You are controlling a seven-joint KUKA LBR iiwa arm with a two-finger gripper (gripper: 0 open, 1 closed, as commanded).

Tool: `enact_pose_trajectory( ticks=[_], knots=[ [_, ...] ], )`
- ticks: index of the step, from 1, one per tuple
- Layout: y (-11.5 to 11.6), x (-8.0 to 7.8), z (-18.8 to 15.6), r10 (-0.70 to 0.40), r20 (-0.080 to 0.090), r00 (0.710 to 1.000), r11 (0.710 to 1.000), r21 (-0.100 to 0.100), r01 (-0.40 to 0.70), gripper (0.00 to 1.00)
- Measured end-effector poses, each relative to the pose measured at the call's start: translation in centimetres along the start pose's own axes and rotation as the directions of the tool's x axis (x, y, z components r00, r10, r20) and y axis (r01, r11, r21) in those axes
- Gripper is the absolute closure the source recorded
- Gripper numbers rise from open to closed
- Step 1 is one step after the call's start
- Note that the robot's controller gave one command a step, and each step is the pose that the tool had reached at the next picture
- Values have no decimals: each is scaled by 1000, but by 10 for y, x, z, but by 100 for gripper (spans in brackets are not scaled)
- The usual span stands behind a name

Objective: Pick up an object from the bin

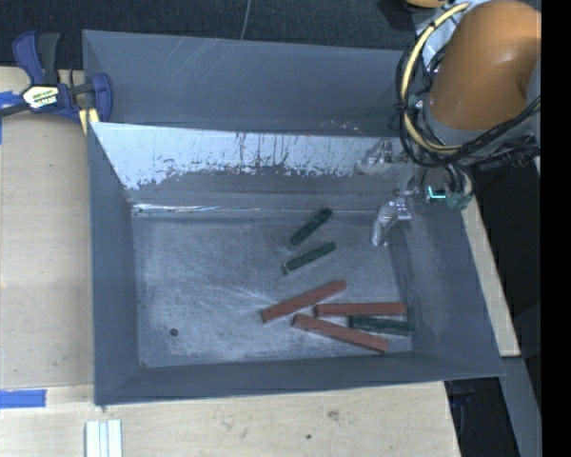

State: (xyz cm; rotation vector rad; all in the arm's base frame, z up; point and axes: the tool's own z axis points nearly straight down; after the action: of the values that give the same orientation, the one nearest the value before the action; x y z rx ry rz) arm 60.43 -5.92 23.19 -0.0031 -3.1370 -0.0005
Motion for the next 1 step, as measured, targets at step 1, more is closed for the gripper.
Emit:
enact_pose_trajectory(
  ticks=[1],
  knots=[
    [0,-1,-5,-1,9,1000,1000,1,1,0]
  ],
)
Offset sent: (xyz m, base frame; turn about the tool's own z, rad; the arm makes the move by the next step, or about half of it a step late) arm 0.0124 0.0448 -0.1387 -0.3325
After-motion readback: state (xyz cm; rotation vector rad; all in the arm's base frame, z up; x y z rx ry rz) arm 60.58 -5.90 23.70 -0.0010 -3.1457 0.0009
